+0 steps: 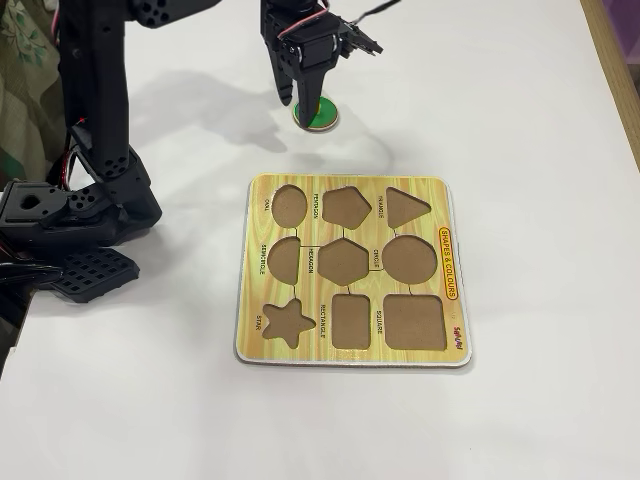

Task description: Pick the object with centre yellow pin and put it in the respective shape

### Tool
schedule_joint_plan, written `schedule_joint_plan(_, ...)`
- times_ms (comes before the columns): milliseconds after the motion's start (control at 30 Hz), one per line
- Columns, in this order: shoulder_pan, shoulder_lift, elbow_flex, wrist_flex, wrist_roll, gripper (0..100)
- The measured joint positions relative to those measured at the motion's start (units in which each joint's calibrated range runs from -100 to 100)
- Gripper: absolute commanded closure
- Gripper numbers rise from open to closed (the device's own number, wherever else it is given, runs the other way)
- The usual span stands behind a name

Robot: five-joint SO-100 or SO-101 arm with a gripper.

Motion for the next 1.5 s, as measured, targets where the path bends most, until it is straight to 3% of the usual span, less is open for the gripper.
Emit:
schedule_joint_plan(333, 5.8, 0.0, 0.0, -0.9, 0.3, 83)
schedule_joint_plan(600, 5.9, 3.7, -2.3, -8.9, 0.3, 83)
schedule_joint_plan(1167, -2.9, 7.5, -9.0, -9.5, -0.2, 83)
schedule_joint_plan(1500, -3.2, 7.5, -9.1, -9.5, -0.2, 83)
